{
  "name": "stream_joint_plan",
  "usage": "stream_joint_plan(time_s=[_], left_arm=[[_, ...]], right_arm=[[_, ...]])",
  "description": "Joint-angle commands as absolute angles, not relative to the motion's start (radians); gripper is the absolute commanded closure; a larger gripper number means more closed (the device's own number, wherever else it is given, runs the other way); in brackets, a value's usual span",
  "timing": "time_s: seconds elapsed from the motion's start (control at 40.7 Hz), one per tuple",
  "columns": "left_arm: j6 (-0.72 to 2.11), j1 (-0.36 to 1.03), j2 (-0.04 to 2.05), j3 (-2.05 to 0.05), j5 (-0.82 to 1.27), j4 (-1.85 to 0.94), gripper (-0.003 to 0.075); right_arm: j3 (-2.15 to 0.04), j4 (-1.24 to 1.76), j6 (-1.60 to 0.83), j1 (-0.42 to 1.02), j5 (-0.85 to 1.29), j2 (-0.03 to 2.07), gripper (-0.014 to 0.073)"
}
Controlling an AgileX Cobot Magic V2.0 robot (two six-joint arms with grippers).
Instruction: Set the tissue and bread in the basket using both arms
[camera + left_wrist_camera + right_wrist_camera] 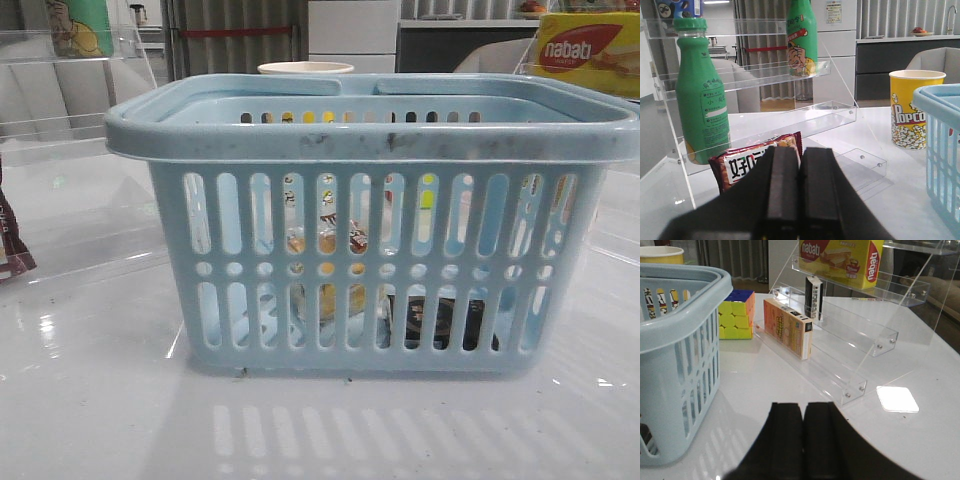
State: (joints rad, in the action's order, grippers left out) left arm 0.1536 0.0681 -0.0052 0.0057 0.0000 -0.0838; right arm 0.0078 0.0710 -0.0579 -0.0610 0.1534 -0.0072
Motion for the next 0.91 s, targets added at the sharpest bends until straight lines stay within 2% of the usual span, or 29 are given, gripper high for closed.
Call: stream_joint_plan(time_s=[0.0,0.884], left_arm=[[0.144,0.067,-0.022,0.013,-0.090,-0.092,0.0628],[0.144,0.067,-0.022,0.013,-0.090,-0.092,0.0628]], right_arm=[[0.026,0.066,-0.057,-0.068,-0.041,-0.031,0.0567],[0.023,0.066,-0.057,-0.030,-0.036,-0.031,0.0567]])
